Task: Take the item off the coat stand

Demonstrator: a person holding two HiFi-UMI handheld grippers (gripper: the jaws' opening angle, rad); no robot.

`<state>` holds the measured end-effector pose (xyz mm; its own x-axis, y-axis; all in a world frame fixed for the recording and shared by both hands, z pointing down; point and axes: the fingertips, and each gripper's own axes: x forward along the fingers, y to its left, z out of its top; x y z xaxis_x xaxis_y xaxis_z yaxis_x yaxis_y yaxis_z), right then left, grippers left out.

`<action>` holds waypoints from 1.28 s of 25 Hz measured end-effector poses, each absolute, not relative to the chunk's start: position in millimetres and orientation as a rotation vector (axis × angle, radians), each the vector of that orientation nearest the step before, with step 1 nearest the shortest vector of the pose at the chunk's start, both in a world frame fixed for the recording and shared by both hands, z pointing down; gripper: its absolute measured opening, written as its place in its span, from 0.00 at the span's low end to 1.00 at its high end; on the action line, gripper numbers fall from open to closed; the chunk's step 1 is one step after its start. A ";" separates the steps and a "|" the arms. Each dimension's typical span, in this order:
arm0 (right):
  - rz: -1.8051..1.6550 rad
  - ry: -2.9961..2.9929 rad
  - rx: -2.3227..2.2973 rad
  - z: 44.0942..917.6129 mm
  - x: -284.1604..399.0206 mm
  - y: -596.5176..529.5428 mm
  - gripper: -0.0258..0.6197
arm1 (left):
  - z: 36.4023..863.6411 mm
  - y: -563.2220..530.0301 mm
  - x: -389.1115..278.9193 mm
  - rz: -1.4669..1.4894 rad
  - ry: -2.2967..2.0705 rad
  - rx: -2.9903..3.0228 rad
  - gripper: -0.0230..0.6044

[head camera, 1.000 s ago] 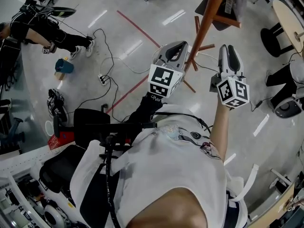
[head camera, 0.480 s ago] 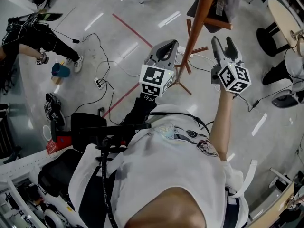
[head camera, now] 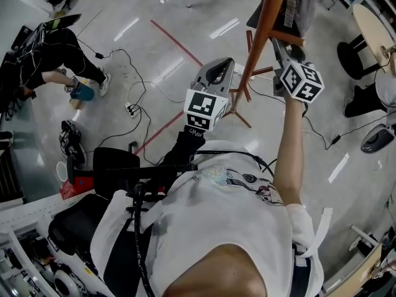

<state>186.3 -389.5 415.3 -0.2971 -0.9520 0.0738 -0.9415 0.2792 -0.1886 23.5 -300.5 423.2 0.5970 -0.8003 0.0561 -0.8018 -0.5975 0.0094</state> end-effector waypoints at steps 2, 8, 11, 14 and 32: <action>-0.306 2.434 -1.853 412.0 190.1 -391.9 0.17 | 423.7 -299.4 21.6 0.075 -1.402 2.771 0.04; -0.302 2.352 -1.885 405.9 200.4 -387.5 0.08 | 427.0 -300.6 15.1 0.085 -1.421 2.755 0.04; -0.284 2.329 -1.900 400.9 202.2 -386.9 0.08 | 429.5 -301.3 12.9 0.087 -1.421 2.751 0.04; -0.275 2.306 -1.907 393.3 206.6 -389.9 0.08 | 430.8 -301.3 15.0 0.087 -1.415 2.753 0.04; -0.377 2.065 -2.021 386.5 275.6 -412.8 0.08 | 428.1 -296.0 21.0 0.072 -1.402 2.763 0.04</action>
<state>275.6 -412.8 386.5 -0.0248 -0.9995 0.0169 -0.9412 0.0177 -0.3374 21.0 -296.0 428.1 0.5899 -0.8052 0.0610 -0.8072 -0.5901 0.0170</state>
